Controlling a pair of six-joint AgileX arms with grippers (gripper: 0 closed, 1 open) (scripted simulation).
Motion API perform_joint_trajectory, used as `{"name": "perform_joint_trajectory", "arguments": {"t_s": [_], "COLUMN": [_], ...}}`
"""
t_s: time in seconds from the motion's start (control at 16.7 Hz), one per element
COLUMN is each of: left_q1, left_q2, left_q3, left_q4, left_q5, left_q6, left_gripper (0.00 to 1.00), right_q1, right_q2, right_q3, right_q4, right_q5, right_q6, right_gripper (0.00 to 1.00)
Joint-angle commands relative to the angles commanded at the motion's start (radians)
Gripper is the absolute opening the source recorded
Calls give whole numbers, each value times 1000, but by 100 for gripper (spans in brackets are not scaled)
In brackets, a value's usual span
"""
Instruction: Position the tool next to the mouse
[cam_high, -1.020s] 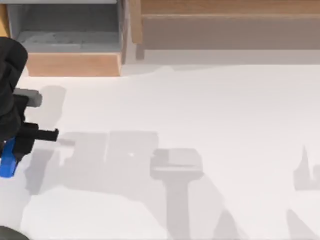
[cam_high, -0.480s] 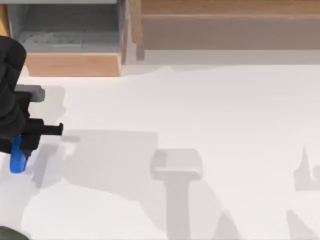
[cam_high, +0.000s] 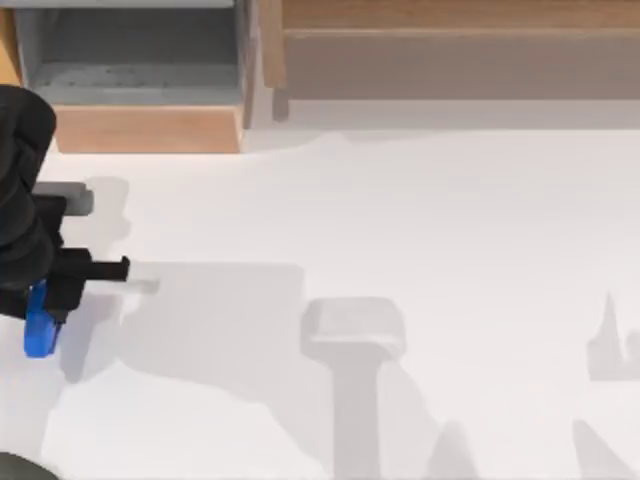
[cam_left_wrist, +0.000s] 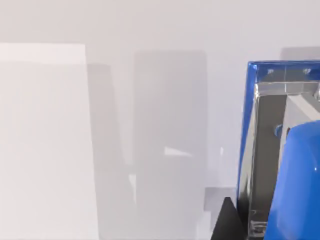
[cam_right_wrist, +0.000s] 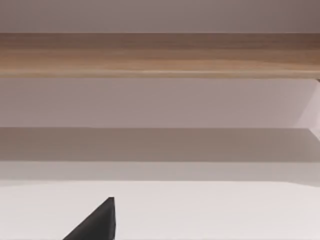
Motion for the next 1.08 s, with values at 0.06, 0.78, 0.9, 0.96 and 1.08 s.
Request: {"name": "perform_joint_trajectory", "arguments": {"t_s": [0.06,0.78,0.9,0.96,1.08], "left_q1": [0,0,0,0,0], "left_q2": [0,0,0,0,0], "left_q3": [0,0,0,0,0], "left_q4": [0,0,0,0,0], "left_q5": [0,0,0,0,0], "left_q6": [0,0,0,0,0], "left_gripper": [15,100,100,100,100], "right_q1": [0,0,0,0,0], "right_q2": [0,0,0,0,0], "right_q3": [0,0,0,0,0], "right_q4": [0,0,0,0,0], "right_q5": [0,0,0,0,0], "right_q6": [0,0,0,0,0], "right_gripper": [100,100,100,100,100]}}
